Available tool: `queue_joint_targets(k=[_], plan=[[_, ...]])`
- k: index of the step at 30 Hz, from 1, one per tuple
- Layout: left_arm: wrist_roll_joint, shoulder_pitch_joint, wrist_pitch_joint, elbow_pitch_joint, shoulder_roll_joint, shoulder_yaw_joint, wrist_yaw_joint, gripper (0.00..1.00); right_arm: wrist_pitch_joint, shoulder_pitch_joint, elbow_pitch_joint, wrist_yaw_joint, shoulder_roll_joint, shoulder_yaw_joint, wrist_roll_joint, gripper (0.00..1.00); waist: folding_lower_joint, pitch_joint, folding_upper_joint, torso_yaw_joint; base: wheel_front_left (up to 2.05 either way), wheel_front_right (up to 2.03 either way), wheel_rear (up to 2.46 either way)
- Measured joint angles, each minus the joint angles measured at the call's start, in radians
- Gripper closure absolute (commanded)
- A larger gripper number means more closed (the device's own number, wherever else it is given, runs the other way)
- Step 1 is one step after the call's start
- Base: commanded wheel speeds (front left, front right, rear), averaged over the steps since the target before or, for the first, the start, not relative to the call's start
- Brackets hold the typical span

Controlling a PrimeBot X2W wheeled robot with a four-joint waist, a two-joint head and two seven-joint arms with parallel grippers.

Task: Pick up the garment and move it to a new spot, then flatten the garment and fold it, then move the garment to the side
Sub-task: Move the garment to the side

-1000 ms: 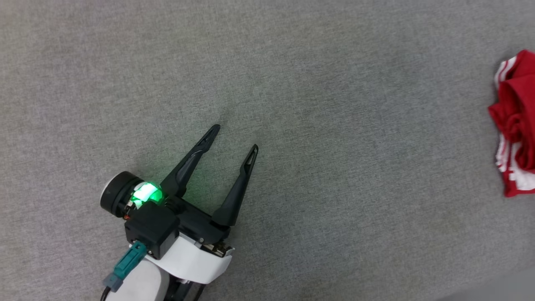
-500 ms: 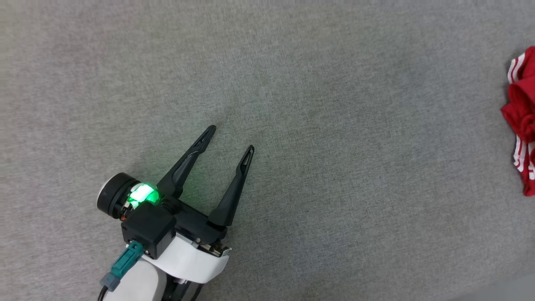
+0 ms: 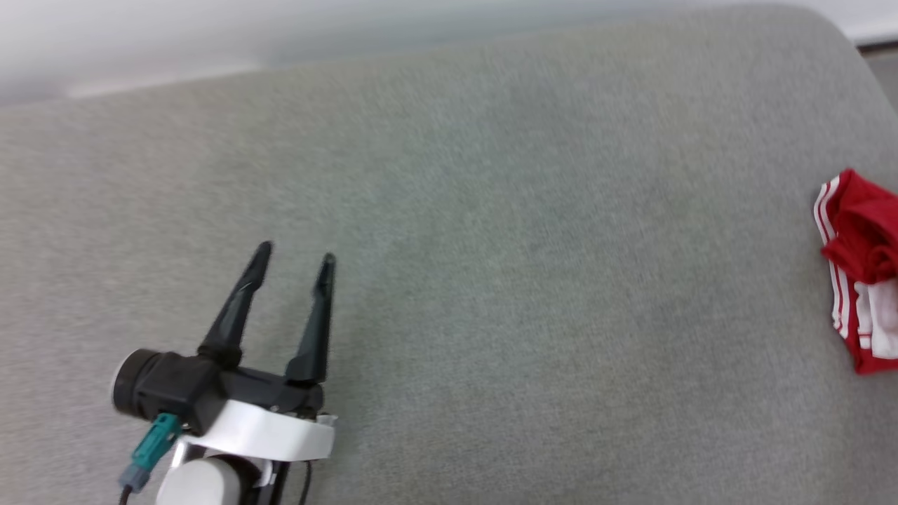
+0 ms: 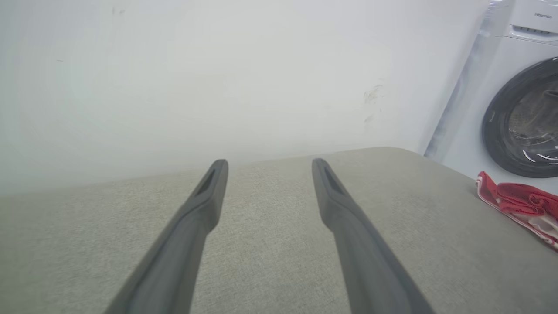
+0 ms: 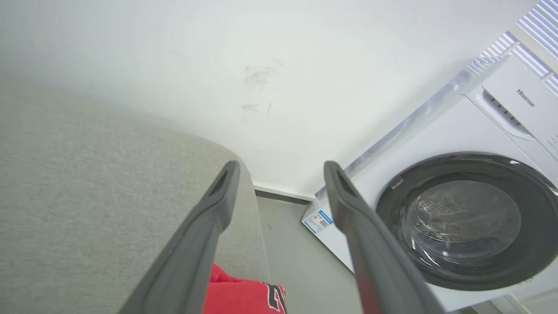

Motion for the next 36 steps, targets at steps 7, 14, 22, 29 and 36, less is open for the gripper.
queue_joint_targets(k=[7, 14, 22, 29, 36], plan=[[0.007, 0.051, 0.0, 0.014, -0.024, 0.121, 0.019, 0.0, -0.051, 0.174, -0.255, 0.0, 0.175, -0.007, 0.122, 0.0, -0.0001, -0.108, 0.0, 0.064, 0.0, 0.0, 0.0], [0.016, 0.087, 0.0, 0.059, -0.048, 0.171, 0.019, 0.0, -0.125, 0.37, -0.363, 0.0, 0.323, 0.016, 0.189, 0.0, 0.0, -0.18, 0.0, 0.124, 0.0, 0.0, 0.0], [0.034, 0.133, 0.0, 0.127, -0.072, 0.184, 0.009, 0.0, -0.213, 0.514, -0.313, 0.0, 0.404, 0.018, 0.235, 0.0, -0.0002, -0.241, 0.0, 0.16, 0.0, 0.0, 0.0], [0.036, 0.152, 0.0, 0.165, -0.081, 0.182, -0.004, 0.0, -0.263, 0.559, -0.261, 0.0, 0.421, 0.03, 0.263, 0.0, -0.0001, -0.27, 0.0, 0.17, 0.0, 0.0, 0.0], [0.03, 0.162, 0.0, 0.168, -0.09, 0.192, -0.011, 0.0, -0.282, 0.56, -0.234, 0.0, 0.426, 0.041, 0.268, 0.0, -0.0001, -0.272, 0.0, 0.169, 0.0, 0.0, 0.0]])
